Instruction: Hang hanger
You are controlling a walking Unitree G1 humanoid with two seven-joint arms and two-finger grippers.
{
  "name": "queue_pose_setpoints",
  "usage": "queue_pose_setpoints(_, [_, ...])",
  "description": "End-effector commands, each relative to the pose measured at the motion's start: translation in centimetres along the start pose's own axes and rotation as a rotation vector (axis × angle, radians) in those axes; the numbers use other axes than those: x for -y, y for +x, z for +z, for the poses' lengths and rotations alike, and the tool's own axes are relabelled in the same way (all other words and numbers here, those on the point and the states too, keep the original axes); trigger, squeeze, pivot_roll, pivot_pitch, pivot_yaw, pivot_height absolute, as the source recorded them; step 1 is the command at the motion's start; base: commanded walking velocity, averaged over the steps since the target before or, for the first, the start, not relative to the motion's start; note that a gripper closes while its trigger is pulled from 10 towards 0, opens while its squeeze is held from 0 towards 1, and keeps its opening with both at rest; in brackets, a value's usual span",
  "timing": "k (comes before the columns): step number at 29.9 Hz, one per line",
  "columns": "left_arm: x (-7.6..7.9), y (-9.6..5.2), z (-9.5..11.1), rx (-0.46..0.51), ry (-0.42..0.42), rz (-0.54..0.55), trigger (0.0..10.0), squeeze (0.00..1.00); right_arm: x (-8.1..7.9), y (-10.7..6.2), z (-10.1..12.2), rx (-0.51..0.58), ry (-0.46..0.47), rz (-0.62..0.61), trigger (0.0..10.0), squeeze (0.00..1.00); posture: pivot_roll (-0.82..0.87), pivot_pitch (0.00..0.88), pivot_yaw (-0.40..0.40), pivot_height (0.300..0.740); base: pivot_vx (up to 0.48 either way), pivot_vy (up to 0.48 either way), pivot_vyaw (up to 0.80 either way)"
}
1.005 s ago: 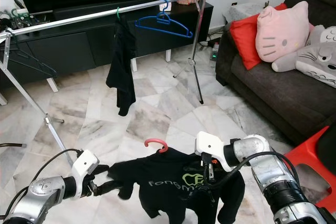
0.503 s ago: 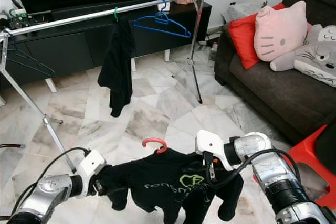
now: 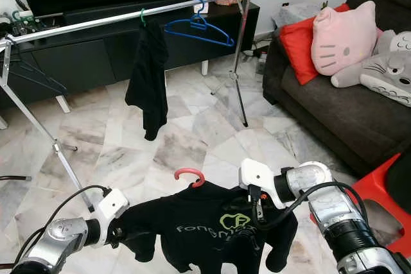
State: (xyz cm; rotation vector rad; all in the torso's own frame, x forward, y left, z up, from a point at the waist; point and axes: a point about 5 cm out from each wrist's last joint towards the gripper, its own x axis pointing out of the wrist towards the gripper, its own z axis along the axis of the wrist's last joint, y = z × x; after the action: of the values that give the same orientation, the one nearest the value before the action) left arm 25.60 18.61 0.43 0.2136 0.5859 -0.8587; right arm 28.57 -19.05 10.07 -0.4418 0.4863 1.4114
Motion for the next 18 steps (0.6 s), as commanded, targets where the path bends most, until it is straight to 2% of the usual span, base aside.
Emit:
queue_pose_setpoints(1, [-0.13,0.03,0.09,0.005,0.006,0.004,0.0,0.00,0.52,-0.47,1.19,0.032,-0.042,-0.019,10.0,0.00,-0.04,0.000,-0.015,0.740,0.000,0.000,0.00])
queue_pose_setpoints(18, [-0.07,-0.06,-0.36,-0.008,-0.004,-0.001,0.0,0.00,0.31,-0.18,0.83,0.030,-0.029,-0.022,10.0,0.00,-0.04,0.000,-0.016,0.740,0.000,0.000,0.00])
